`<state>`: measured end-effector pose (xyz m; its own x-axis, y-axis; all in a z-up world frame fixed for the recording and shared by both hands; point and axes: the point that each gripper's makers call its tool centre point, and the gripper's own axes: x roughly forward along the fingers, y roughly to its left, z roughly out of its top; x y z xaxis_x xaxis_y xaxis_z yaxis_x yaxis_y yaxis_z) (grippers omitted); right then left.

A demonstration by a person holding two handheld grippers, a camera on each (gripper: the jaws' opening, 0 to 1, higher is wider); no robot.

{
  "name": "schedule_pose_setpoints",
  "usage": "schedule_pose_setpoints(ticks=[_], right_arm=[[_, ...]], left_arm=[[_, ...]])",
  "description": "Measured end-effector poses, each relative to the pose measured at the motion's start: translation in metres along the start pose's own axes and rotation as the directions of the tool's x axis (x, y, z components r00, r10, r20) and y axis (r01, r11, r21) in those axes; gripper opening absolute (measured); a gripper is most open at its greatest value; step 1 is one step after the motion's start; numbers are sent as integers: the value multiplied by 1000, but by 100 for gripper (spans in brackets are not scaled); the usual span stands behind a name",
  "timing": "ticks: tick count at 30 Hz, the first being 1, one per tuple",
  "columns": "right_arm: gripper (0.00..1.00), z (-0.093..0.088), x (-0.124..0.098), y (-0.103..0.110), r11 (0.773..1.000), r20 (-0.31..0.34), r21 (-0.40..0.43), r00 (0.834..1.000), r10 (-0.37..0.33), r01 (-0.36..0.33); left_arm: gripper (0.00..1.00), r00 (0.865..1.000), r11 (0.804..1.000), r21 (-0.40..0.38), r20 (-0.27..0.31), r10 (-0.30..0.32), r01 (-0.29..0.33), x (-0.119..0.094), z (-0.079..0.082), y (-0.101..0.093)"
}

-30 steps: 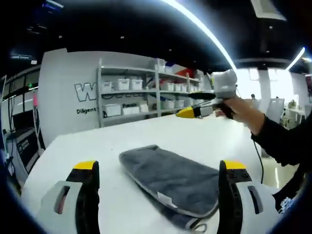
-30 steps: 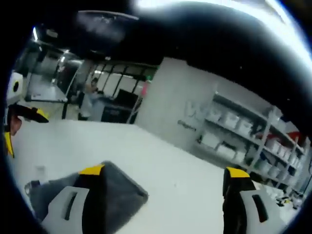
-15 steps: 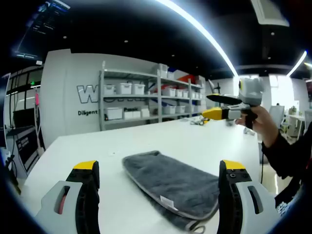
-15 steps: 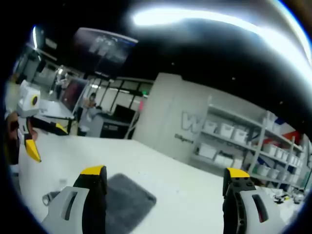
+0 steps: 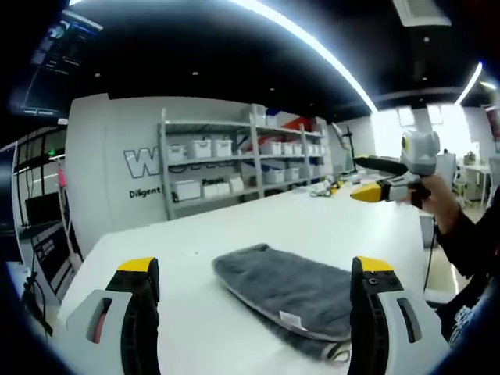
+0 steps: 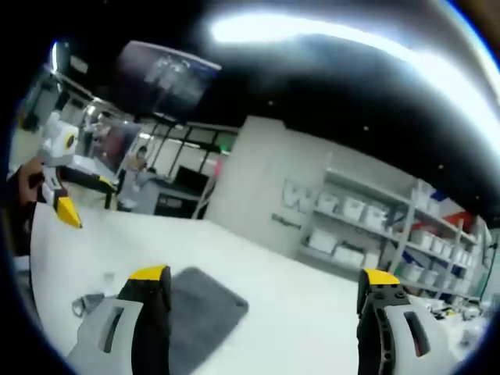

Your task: Open the folded towel by lifting each exposed corner and separating the folded layers until the towel lies flat within the target outline without major curled edges

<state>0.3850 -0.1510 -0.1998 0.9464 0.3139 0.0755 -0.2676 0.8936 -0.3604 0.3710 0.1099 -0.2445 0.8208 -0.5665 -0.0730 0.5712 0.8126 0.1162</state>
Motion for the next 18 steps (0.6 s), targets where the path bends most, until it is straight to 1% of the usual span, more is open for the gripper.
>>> schedule_pose_setpoints(ticks=[3,8,15,18], right_arm=[[99,-3,-5,3,1000,-1,1,1000,-1,1],[99,-8,-22,10,1000,-8,-22,1000,-19,19],[99,-7,-38,11,997,-8,-50,998,-55,55],[99,-7,-44,16,997,-6,-56,998,-60,59]], left_arm=[[100,1000,1000,-2,6,-11,11,1,0,1],[100,1000,1000,-11,10,-25,25,5,0,0],[100,999,999,-12,13,-40,40,6,0,-3],[100,999,999,-8,16,-42,42,7,2,-2]])
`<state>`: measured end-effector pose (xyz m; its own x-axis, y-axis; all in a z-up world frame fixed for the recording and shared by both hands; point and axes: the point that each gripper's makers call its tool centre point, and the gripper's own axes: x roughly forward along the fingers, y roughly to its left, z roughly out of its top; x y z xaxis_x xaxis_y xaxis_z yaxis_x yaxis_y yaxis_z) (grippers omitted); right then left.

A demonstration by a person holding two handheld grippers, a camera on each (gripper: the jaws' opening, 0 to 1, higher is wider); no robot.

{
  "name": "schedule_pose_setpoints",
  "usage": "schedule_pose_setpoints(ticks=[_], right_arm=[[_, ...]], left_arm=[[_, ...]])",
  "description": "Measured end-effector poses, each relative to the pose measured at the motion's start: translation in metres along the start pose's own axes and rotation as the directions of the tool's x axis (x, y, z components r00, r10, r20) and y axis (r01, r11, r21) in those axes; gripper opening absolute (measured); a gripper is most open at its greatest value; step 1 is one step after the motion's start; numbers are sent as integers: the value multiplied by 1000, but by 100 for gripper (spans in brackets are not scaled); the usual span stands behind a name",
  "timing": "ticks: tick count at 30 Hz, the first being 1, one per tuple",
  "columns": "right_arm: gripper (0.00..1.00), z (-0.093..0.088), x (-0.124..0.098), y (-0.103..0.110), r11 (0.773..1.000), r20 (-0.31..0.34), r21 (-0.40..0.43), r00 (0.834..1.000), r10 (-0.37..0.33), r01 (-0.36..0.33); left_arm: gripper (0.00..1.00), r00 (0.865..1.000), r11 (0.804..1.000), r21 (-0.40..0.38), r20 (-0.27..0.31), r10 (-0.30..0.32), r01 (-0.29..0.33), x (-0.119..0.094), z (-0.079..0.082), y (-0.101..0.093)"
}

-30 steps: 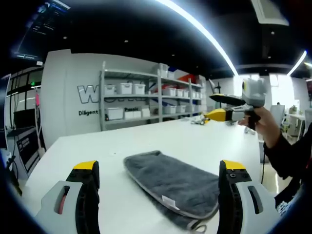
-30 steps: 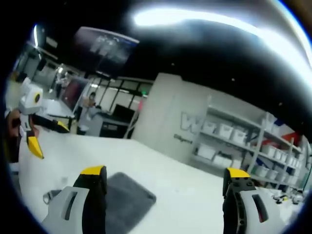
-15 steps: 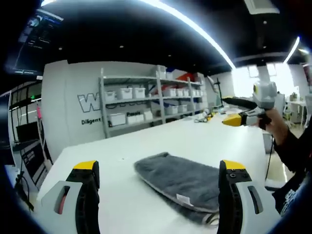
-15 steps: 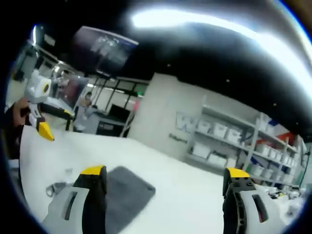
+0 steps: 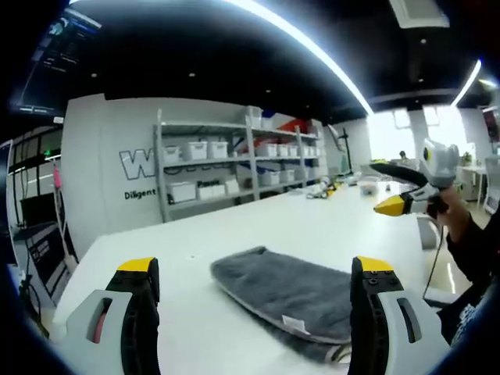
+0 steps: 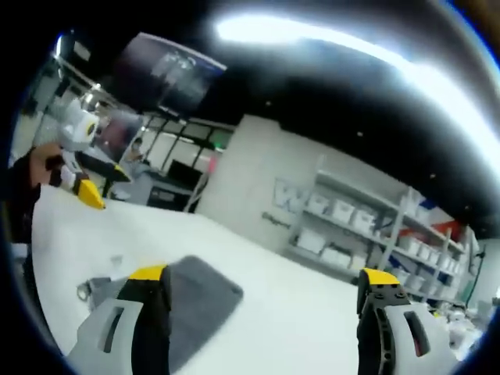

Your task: Open the folded towel by lifting each exposed corner and separating the folded layers until the towel lies flat within the target outline without major curled edges

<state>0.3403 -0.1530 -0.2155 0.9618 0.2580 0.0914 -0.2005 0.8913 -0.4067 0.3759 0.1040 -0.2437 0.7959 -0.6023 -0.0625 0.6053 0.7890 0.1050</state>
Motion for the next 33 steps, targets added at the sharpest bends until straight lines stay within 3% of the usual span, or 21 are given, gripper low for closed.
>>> schedule_pose_setpoints(ticks=[17,24,29,31,33], right_arm=[[99,-11,-19,23,1000,-18,6,1000,11,-11],[99,-17,-25,34,998,8,57,1000,-11,11],[99,-26,-29,47,997,16,79,1000,-1,0],[99,-34,-30,54,999,-14,35,1000,12,-12],[99,-38,-32,56,998,-26,-67,1000,-12,10]], left_arm=[[100,1000,1000,-5,-4,-15,15,8,4,7],[100,1000,1000,-12,10,-29,29,20,16,10],[100,1000,1000,-22,6,-18,18,28,15,19],[100,1000,1000,-19,-1,-11,11,31,13,23],[100,1000,1000,-18,-8,-5,5,33,11,26]])
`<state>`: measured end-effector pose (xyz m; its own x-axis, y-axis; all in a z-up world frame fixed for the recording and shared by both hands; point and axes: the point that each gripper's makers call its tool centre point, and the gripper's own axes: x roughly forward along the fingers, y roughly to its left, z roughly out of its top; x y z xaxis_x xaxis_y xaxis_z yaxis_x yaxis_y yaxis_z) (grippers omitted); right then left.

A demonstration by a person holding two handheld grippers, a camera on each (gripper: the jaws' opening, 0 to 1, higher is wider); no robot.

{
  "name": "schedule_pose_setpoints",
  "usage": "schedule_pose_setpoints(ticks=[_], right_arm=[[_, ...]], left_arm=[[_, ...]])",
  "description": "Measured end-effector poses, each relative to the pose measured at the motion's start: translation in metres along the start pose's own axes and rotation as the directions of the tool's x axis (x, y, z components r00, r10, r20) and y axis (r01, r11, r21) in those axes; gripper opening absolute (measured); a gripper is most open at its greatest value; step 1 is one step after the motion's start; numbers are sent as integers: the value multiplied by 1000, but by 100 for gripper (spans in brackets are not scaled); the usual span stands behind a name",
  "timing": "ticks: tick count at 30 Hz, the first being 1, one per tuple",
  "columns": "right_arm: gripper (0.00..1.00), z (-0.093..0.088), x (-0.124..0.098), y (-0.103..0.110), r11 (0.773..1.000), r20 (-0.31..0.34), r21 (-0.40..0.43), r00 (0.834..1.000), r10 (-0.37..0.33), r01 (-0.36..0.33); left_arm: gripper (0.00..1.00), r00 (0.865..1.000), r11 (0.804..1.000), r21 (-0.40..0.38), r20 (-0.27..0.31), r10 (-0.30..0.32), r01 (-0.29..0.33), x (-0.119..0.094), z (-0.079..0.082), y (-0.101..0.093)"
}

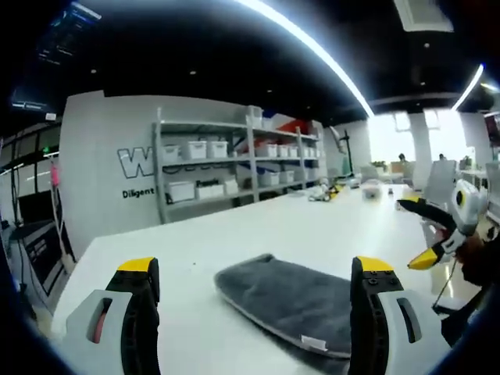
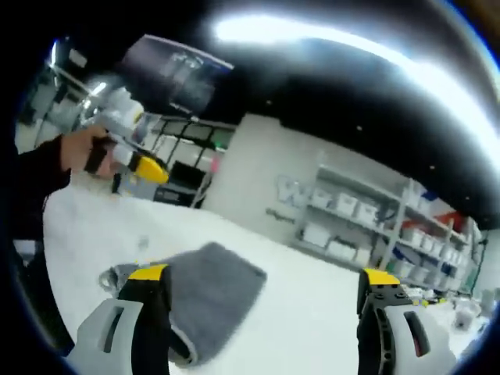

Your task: Open the folded towel by lifting each exposed corner and separating the folded layers until the towel lies flat within the target outline without major curled edges

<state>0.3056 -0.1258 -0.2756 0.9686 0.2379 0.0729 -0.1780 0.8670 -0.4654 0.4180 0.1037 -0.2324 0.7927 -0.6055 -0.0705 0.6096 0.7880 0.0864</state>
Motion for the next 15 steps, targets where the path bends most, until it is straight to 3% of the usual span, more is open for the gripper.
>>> schedule_pose_setpoints(ticks=[2,3,6,15], right_arm=[[99,-2,-2,3,993,-4,-116,1000,-18,17],[99,-3,-3,8,976,-5,-215,1000,-22,21],[99,-5,-6,21,946,-2,-324,1000,3,-3],[99,-15,0,56,874,-18,-478,996,88,-86]], left_arm=[[100,1000,1000,-6,-7,3,-3,2,-3,3],[100,1000,1000,-12,-14,6,-7,2,-5,6],[100,1000,999,-28,-20,16,-16,3,-8,13],[100,999,996,-90,-33,13,-15,10,-7,20]])
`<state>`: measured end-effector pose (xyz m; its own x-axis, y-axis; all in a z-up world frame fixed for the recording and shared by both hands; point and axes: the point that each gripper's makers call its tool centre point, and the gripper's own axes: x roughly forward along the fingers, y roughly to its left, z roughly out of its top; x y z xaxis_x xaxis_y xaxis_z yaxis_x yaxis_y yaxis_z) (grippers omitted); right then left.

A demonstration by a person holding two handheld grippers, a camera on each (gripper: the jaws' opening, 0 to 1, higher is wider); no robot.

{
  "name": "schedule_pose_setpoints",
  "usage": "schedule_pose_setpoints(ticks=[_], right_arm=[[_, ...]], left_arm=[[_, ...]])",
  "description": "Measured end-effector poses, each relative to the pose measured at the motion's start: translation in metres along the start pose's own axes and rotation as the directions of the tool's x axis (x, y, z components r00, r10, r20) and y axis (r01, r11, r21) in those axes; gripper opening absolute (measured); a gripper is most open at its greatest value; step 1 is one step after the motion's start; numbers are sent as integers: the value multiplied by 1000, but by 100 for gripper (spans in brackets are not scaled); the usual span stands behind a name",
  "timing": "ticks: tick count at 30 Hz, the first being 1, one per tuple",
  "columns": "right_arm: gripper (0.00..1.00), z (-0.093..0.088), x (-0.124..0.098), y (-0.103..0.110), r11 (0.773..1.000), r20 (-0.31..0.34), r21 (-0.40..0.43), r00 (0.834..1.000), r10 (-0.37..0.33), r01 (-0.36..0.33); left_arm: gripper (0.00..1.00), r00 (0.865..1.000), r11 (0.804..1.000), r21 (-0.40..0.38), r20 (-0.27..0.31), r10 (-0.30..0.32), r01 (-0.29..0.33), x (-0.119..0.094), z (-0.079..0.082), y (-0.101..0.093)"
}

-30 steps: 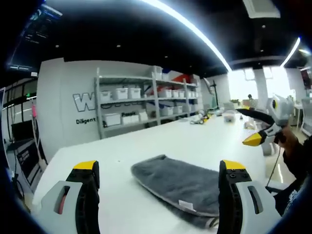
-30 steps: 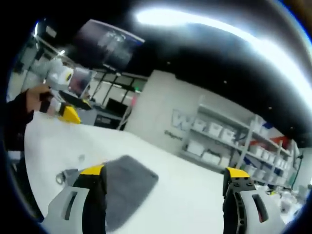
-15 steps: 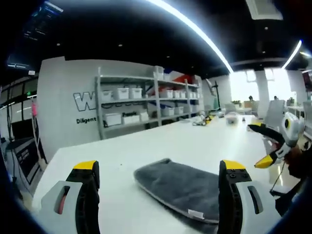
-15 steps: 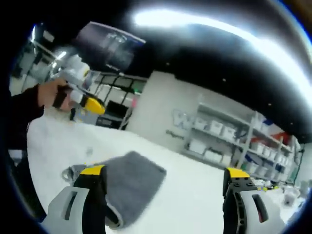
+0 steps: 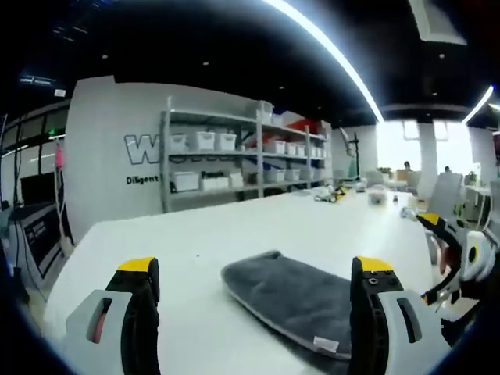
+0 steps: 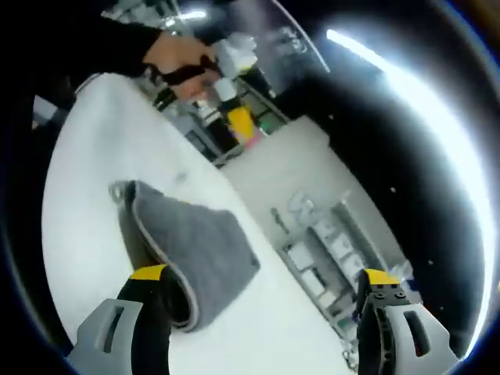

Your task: Open the folded towel by lifting each exposed corner and separating the folded layers until the towel lies flat within the target outline without major curled edges

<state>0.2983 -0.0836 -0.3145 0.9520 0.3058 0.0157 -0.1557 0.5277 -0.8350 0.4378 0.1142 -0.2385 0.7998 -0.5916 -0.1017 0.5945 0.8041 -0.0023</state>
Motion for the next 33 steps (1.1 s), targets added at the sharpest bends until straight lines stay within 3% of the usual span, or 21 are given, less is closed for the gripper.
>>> schedule_pose_setpoints(ticks=[5,13,15,18,19,20,21,22,23,25,26,27,29,32,33], right_arm=[[99,-3,8,11,997,-6,-76,1000,18,-19],[99,0,12,16,993,7,-112,999,32,-31],[99,-1,11,12,996,9,-80,1000,30,-29],[97,-6,6,19,987,6,130,995,96,-96],[95,-5,3,22,960,23,249,991,129,-130],[93,-2,-1,27,908,51,383,986,161,-168],[90,1,-5,33,837,81,505,977,196,-210],[87,3,-10,41,736,110,628,965,236,-252],[85,4,-14,48,669,120,693,958,262,-270],[84,6,-21,63,600,132,739,940,315,-305],[84,9,-23,69,590,137,742,934,331,-318],[85,11,-25,71,605,134,731,936,327,-316],[84,15,-28,76,611,127,727,936,329,-314],[81,16,-29,86,572,129,758,932,338,-312],[81,17,-31,93,542,132,776,924,359,-322]], left_arm=[[100,1000,1000,-11,-4,-8,8,2,-2,-2],[99,1000,1000,-27,1,-14,14,3,0,-1],[99,1000,1000,-24,1,-17,17,2,-1,-4],[99,1000,999,-26,-3,-20,20,2,-3,-4],[99,1000,999,-28,-3,-21,21,2,-4,-5],[99,1000,999,-32,-2,-21,21,1,-4,-4],[99,1000,999,-34,-2,-21,21,1,-4,-4],[99,1000,999,-37,0,-21,21,1,-3,-4],[99,1000,999,-39,2,-21,21,1,-3,-4],[99,1000,999,-43,6,-23,23,1,-2,-5],[99,1000,999,-45,9,-26,26,0,-1,-6],[99,1000,999,-46,9,-28,29,0,-1,-7],[99,999,998,-49,12,-31,32,0,-1,-9],[99,999,998,-55,13,-33,33,-1,-1,-8],[99,999,998,-58,14,-33,33,-1,-1,-7]])
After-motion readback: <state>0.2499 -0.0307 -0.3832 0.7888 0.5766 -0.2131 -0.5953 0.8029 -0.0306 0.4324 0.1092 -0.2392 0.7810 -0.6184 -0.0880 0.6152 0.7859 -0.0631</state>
